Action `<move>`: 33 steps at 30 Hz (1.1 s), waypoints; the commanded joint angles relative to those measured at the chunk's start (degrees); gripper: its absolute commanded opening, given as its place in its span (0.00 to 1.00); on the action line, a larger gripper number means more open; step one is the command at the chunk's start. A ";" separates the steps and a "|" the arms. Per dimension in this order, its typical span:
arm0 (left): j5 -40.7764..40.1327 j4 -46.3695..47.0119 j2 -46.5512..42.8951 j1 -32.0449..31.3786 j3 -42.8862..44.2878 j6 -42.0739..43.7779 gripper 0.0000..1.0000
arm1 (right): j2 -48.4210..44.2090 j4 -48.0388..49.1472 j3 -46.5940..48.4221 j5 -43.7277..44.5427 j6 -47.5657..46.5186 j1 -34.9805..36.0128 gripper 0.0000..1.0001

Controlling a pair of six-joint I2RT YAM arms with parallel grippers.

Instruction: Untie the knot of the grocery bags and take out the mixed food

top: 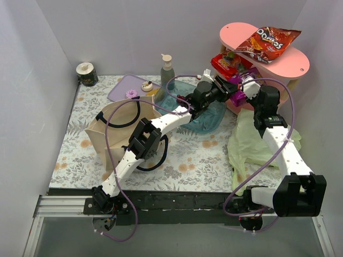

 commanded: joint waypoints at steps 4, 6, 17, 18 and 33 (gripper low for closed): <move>1.21 0.37 -8.55 -0.24 -2.80 -3.35 0.44 | 5.63 16.10 3.38 2.06 3.42 -1.27 0.44; 1.56 1.16 -8.55 -0.41 -2.45 -2.73 0.39 | 6.33 17.34 3.47 2.59 2.80 -1.62 0.43; -5.44 -0.41 -6.89 -1.74 3.94 -6.76 0.00 | -4.37 -0.49 7.95 -1.18 7.02 -1.71 0.56; -5.99 -1.28 -6.36 -1.74 5.10 -7.55 0.00 | -5.43 -1.63 7.87 -2.14 6.50 -1.71 0.56; -15.05 -4.11 3.75 -3.84 15.56 -12.31 0.20 | -8.96 -13.32 14.01 -4.87 10.89 -1.62 0.61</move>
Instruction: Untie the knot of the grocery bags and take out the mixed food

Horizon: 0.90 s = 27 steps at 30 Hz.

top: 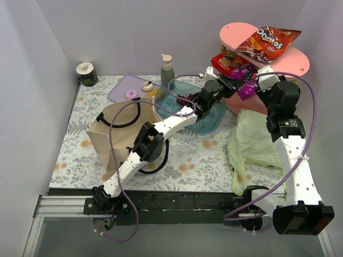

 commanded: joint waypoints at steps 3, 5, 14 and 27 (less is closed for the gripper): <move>-2.39 2.56 1.59 -0.98 3.77 -13.49 0.46 | 1.64 -7.61 6.44 -5.91 4.57 0.22 0.70; -1.69 2.65 1.24 -0.98 3.33 -13.40 0.58 | 2.26 -10.17 7.76 -13.78 4.84 0.22 0.82; 1.91 2.74 -2.80 0.16 -0.89 -13.23 0.75 | 5.95 -4.83 3.73 -18.93 5.90 3.73 0.98; 4.99 1.77 -8.86 2.01 -8.98 -13.58 0.81 | 14.65 8.97 -0.58 -12.35 2.82 4.96 0.98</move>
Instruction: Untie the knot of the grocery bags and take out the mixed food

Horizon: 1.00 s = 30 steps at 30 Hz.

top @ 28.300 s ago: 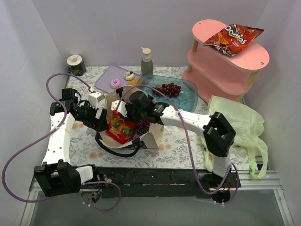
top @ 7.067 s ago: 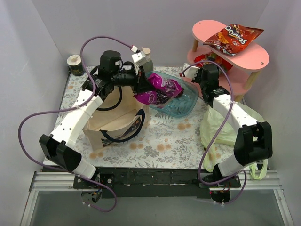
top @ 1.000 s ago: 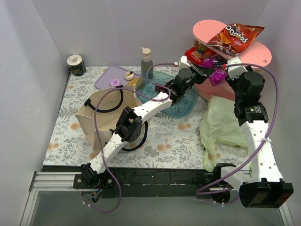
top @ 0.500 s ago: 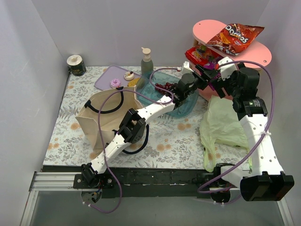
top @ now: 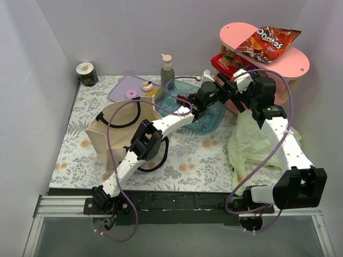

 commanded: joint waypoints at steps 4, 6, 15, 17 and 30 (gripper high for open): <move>1.91 -0.09 -9.57 0.39 -3.72 -13.01 0.81 | 4.41 13.50 -0.63 6.68 -2.40 0.35 0.96; 3.93 -0.62 -10.89 0.48 -5.30 -12.84 0.81 | 5.21 16.68 -1.07 11.95 -3.80 0.18 0.96; 6.74 0.70 -19.84 1.71 -14.78 -9.50 0.88 | 7.59 17.75 0.17 18.29 -2.41 0.26 0.91; 7.27 0.61 -21.43 1.71 -16.02 -8.45 0.89 | 7.06 18.62 -0.45 19.17 -2.14 0.26 0.91; 10.61 -1.75 -43.66 2.23 -40.45 6.75 0.89 | 6.18 23.03 -3.00 22.08 -1.88 0.26 0.84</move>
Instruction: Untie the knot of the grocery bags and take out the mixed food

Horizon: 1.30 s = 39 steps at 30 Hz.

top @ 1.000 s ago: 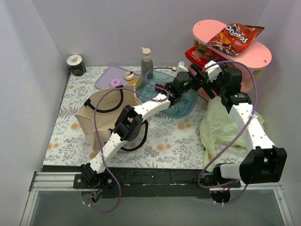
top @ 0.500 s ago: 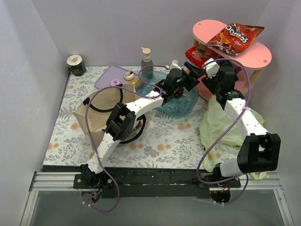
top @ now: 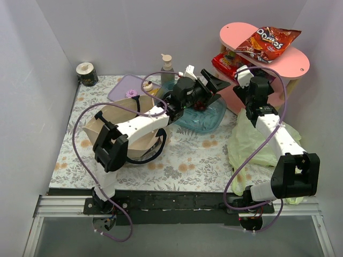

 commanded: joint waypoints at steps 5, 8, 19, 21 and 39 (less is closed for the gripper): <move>5.05 2.88 -19.75 1.89 -16.88 16.31 0.89 | -0.84 6.44 -1.24 3.73 -4.52 -0.55 0.81; 4.79 5.44 -25.29 3.30 -22.41 22.48 0.88 | -0.31 3.64 0.42 4.53 -5.84 -0.55 0.79; 9.89 -1.23 -40.25 9.71 -29.03 46.49 0.91 | -0.23 2.65 -0.09 6.64 -9.27 -0.63 0.88; 9.54 -3.42 -40.78 10.15 -28.42 47.29 0.91 | 0.04 4.84 -0.80 6.98 -10.76 -0.98 0.91; 10.86 -16.44 -40.69 19.47 -19.71 69.14 0.98 | -11.64 -30.28 3.84 -27.30 6.36 6.48 0.98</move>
